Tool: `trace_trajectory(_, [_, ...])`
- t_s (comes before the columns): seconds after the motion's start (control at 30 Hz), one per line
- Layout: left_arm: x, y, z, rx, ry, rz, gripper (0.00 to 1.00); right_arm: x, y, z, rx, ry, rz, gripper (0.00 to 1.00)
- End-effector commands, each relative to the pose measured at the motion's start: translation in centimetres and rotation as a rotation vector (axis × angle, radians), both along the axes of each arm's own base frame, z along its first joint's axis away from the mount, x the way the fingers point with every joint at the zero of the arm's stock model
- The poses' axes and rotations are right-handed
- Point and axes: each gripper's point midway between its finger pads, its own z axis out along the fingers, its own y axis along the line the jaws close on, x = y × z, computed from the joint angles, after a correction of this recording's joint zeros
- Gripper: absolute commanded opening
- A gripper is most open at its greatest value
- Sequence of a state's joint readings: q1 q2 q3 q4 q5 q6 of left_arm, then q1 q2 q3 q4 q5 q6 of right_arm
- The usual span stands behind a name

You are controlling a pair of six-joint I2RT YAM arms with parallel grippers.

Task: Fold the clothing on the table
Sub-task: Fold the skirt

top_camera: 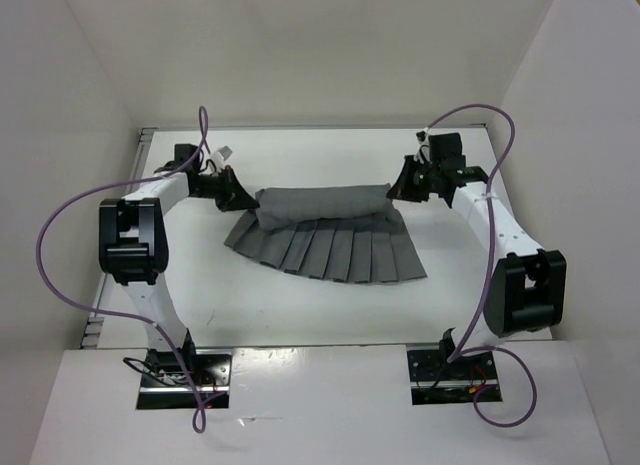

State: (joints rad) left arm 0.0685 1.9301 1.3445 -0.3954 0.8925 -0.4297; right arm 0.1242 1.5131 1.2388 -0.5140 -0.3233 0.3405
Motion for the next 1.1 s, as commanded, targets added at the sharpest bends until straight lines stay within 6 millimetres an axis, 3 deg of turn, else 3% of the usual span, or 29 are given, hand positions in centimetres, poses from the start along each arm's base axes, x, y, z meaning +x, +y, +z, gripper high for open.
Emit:
trace_trajectory(0.0, [-0.1,2.6,-1.8,0.151,-0.043,0.042,0.0,-3.1,-1.4,-0.3,-0.063,0.045,-0.027,0.0])
trace_trajectory(0.13, [-1.7,3.3,-4.1,0.236,0.029,0.064,0.0,-7.2,0.7,-2.3,-0.05,0.182,0.038,0.01])
trace_trajectory(0.3, [-1.9,3.8,-4.9,0.296,0.052,0.082,0.01,-12.0,2.7,-5.5,-0.07,0.355,0.112,0.02])
trace_trajectory(0.4, [-1.9,4.0,-4.6,0.305,0.061,0.093,0.06,-15.5,3.7,-7.7,-0.11,0.492,0.179,0.09])
trace_trajectory(0.43, [-1.8,4.1,-4.4,0.315,0.065,0.097,0.09,-16.3,4.1,-7.7,-0.111,0.514,0.204,0.2])
trace_trajectory(0.47, [-2.0,4.1,-4.1,0.315,0.065,0.098,0.22,-17.6,4.6,-8.0,-0.128,0.541,0.237,0.27])
trace_trajectory(0.53, [-2.1,4.5,-3.3,0.34,0.06,0.111,0.37,-19.3,4.2,-7.7,-0.143,0.578,0.248,0.33])
trace_trajectory(0.6, [-1.9,4.6,-1.1,0.348,0.016,0.131,0.52,-19.8,4.0,-5.7,-0.14,0.567,0.248,0.39])
trace_trajectory(0.63, [-2.1,4.8,-0.4,0.353,0.013,0.148,0.55,-19.7,3.8,-4.2,-0.141,0.529,0.233,0.47])
trace_trajectory(0.67, [-1.8,4.8,1.6,0.353,-0.044,0.158,0.64,-18.7,3.8,-2.1,-0.144,0.469,0.222,0.47])
trace_trajectory(0.7, [-1.6,5.2,3.0,0.347,-0.063,0.182,0.71,-18.8,3.4,-1.2,-0.16,0.463,0.212,0.48])
trace_trajectory(0.73, [-1.4,5.7,4.8,0.351,-0.105,0.21,0.73,-18.3,3.3,-0.5,-0.164,0.447,0.182,0.48])
trace_trajectory(0.8, [-1.3,5.6,6.4,0.345,-0.143,0.225,0.73,-16.4,3.5,1.5,-0.159,0.359,0.155,0.48])
trace_trajectory(0.83, [-1.1,5.8,6.9,0.353,-0.165,0.234,0.74,-15.4,3.7,1.4,-0.153,0.349,0.146,0.48])
trace_trajectory(0.9, [-1.0,6.0,6.8,0.363,-0.164,0.241,0.74,-13.6,4.7,1.3,-0.12,0.315,0.133,0.44])
trace_trajectory(0.93, [-0.8,6.1,5.6,0.372,-0.131,0.241,0.74,-11.5,5.6,0.6,-0.105,0.272,0.133,0.43])
trace_trajectory(1.03, [-0.8,6.0,3.1,0.365,-0.064,0.223,0.73,-8.1,7.7,-1.0,-0.044,0.241,0.122,0.36])
trace_trajectory(1.07, [-0.8,6.0,2.4,0.365,-0.06,0.222,0.73,-7.2,8.5,-2.7,-0.035,0.283,0.128,0.35])
